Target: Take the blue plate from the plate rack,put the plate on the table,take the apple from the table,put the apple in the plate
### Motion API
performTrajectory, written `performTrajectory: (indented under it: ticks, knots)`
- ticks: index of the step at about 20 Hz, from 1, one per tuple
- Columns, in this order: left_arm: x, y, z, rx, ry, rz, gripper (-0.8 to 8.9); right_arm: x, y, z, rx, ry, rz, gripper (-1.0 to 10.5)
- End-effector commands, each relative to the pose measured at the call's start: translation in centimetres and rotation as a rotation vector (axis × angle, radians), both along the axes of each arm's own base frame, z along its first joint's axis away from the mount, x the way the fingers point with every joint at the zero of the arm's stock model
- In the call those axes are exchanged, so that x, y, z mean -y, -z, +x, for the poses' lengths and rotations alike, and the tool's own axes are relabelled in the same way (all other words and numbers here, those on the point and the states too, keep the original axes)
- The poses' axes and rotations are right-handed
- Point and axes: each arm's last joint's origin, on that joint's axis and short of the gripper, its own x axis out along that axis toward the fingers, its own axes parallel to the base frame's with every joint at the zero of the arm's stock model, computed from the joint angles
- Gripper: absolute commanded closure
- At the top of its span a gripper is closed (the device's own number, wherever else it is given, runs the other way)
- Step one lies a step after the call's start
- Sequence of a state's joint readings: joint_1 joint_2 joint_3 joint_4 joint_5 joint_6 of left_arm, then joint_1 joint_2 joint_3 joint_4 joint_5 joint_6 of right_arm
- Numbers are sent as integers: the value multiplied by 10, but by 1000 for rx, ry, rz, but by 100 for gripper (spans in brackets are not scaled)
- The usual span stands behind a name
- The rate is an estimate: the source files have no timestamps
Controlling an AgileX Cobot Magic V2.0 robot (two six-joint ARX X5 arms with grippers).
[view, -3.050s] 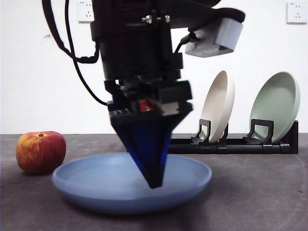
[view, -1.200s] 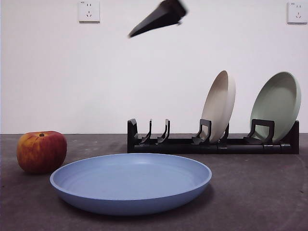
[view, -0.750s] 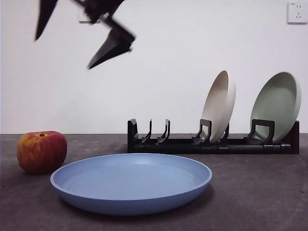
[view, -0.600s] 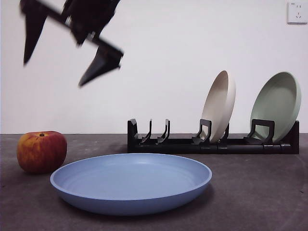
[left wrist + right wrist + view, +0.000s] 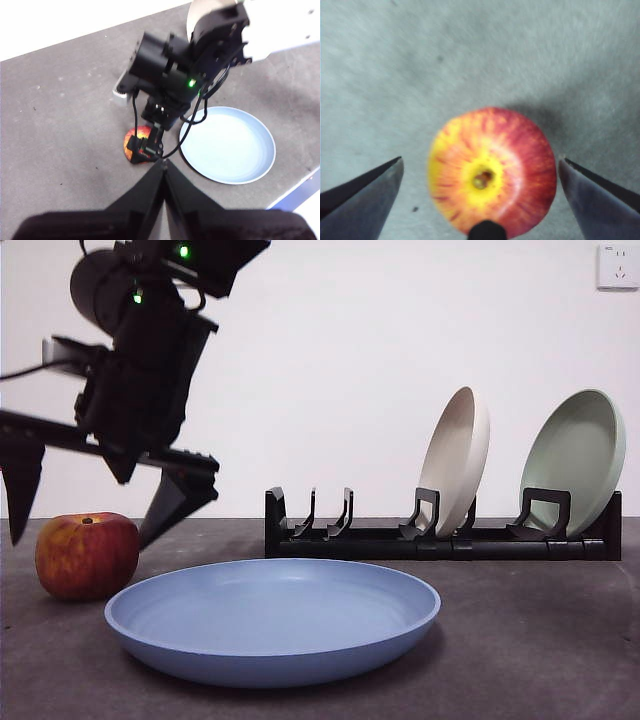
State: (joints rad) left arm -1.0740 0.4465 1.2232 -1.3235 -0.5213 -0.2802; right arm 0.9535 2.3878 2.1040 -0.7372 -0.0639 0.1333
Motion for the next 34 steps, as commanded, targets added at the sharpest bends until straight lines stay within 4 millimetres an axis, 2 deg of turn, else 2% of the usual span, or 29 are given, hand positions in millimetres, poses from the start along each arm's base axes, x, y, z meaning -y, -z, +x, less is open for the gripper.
performTrajectory:
  ticks: [1, 2, 4, 8, 12, 15, 19, 21, 24, 27, 30, 34]
  knots:
    - [-2, -1, -1, 7, -6, -11, 822, -2, 9, 1, 3, 0, -15, 237]
    - [-2, -1, -1, 7, -6, -11, 822, -2, 9, 1, 8, 5, -19, 371]
    - [-2, -1, -1, 7, -6, -11, 822, -1, 9, 1, 2, 6, -28, 516]
    - [-2, -1, -1, 7, -6, -11, 822, -2, 12, 1, -24, 53, -22, 549]
    - [-2, -1, -1, 7, -6, -11, 822, 1, 19, -1, -56, 52, -66, 788]
    - [-2, -1, -1, 7, -6, -11, 822, 1, 17, -2, -55, 50, -65, 794]
    - [-2, -1, -1, 4, -5, -15, 822, 20, -25, -12, 3, 36, -152, 818]
    - [-2, -1, -1, 4, -5, -16, 822, 30, -52, -23, 49, 22, -188, 922]
    - [-2, -1, -1, 2, -7, -20, 822, 46, -98, -41, 103, 18, -180, 925]
    - [-2, -1, -1, -1, -11, -25, 822, 60, -125, -59, 151, 14, -227, 950]
    - [-2, -1, -1, -8, -16, -37, 822, 66, -133, -73, 161, -4, -246, 950]
    - [-2, -1, -1, -9, -14, -37, 822, 75, -116, -90, 167, -14, -263, 950]
